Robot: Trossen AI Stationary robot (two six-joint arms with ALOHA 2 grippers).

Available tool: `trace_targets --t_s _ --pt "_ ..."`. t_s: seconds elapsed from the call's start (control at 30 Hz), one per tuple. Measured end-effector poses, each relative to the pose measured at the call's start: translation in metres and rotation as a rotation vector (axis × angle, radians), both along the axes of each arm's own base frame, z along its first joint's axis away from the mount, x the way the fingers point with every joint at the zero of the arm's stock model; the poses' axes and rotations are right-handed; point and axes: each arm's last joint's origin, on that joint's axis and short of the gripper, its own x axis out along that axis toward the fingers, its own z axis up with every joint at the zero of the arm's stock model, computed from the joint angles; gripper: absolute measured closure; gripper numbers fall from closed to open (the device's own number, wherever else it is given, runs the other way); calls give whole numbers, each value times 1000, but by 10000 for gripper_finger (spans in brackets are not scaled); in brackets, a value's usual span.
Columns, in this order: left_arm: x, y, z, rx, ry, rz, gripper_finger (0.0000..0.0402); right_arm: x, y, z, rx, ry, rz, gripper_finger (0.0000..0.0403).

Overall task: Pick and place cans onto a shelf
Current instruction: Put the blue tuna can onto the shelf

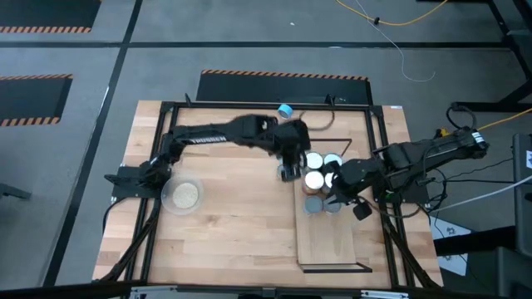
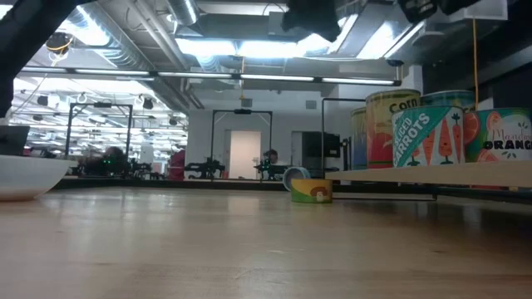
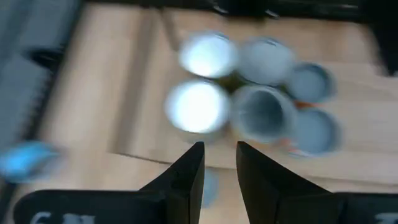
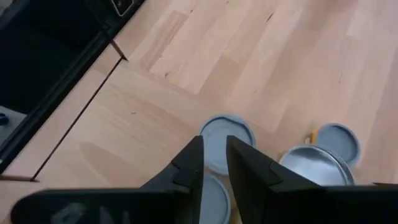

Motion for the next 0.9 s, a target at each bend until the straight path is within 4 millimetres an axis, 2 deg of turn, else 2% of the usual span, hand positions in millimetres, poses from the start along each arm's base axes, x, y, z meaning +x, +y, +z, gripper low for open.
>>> trace_targets --t_s 0.13,0.27,0.47,0.6,0.7,0.9 --pt "-16 32 11 97 33 65 315 -9 -4 8 -28 -58 -29 329" --pt "-28 68 9 113 97 135 315 -17 -14 17 -132 -137 -125 329" --pt "-47 129 0 107 155 261 315 -24 -44 27 -281 -230 -331 329" --pt "-60 167 -18 59 204 331 315 -24 -74 32 -336 -260 -451 329" --pt "-67 190 -41 3 226 356 315 -22 -100 35 -344 -278 -530 329" --pt "-71 216 -94 -80 214 372 315 -15 -159 32 -268 -322 -643 329"
